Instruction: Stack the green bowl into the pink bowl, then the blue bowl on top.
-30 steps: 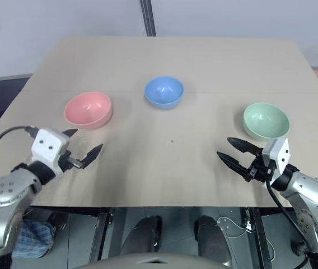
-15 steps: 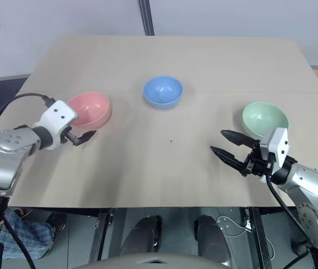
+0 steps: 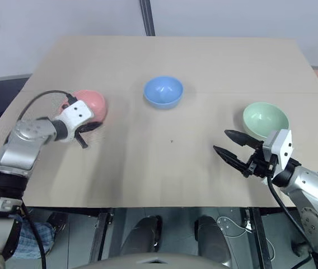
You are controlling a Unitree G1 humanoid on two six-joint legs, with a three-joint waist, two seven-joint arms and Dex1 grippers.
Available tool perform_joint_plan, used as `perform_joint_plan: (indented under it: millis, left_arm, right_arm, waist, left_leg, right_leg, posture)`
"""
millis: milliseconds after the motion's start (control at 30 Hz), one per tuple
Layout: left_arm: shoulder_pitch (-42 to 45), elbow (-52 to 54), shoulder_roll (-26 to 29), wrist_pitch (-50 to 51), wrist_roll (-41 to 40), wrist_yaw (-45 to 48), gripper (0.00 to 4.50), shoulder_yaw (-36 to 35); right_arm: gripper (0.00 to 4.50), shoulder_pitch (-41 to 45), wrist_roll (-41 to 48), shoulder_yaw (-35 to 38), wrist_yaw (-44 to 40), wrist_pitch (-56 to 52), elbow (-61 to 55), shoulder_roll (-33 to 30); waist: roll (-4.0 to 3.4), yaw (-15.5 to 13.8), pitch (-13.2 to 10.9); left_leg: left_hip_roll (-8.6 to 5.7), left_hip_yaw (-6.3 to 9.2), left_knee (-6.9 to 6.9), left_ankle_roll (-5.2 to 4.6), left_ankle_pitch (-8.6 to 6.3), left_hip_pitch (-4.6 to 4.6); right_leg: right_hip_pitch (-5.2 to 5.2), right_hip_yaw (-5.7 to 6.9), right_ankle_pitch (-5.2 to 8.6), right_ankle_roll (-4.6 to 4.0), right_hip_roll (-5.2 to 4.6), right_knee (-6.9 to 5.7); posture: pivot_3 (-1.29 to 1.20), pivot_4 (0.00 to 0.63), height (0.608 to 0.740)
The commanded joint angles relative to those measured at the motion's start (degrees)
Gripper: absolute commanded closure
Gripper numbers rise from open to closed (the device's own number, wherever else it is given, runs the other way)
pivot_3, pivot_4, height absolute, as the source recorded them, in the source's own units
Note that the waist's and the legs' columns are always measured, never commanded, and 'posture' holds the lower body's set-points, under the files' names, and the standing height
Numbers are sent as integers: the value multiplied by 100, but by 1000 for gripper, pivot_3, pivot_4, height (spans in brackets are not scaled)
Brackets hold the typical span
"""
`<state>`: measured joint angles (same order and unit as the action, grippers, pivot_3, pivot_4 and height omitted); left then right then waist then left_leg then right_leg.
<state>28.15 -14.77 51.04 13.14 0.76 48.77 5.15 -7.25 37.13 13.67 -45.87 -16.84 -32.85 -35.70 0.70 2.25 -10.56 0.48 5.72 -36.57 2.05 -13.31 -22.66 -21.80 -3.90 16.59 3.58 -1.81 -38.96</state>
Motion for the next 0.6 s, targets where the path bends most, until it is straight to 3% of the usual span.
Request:
perform_joint_plan:
  millis: [33,200,333,600]
  left_arm:
    - [131,-63,60,-194,120,111,4406,2]
    - [126,739,-23,-307,47,681,4406,202]
    - [349,1294,-12,-654,452,1035,4406,705]
    - [759,2186,-502,-1692,1086,1484,4406,1755]
  right_arm:
    - [1882,-15,38,158,2,152,-217,0]
    - [1882,25,34,151,-27,182,-144,-23]
    - [1882,76,17,99,-46,197,-94,-19]
    - [1882,216,-39,39,-108,235,24,3]
  waist:
    - [1,-1,0]
    - [1,-14,0]
    - [4,-24,-1]
    - [4,1,-2]
  left_leg:
    - [1,2,0,0,0,0]
    - [0,2,-2,0,0,-4]
    - [-3,4,-5,0,0,-9]
    - [-2,1,-9,0,0,-8]
  right_leg:
    - [0,2,0,0,1,0]
    - [0,2,0,0,-1,2]
    - [0,4,0,0,-3,4]
    - [1,1,0,0,-1,3]
  posture:
    - [0,150,740]
    - [0,150,740]
    - [0,150,740]
    - [0,150,740]
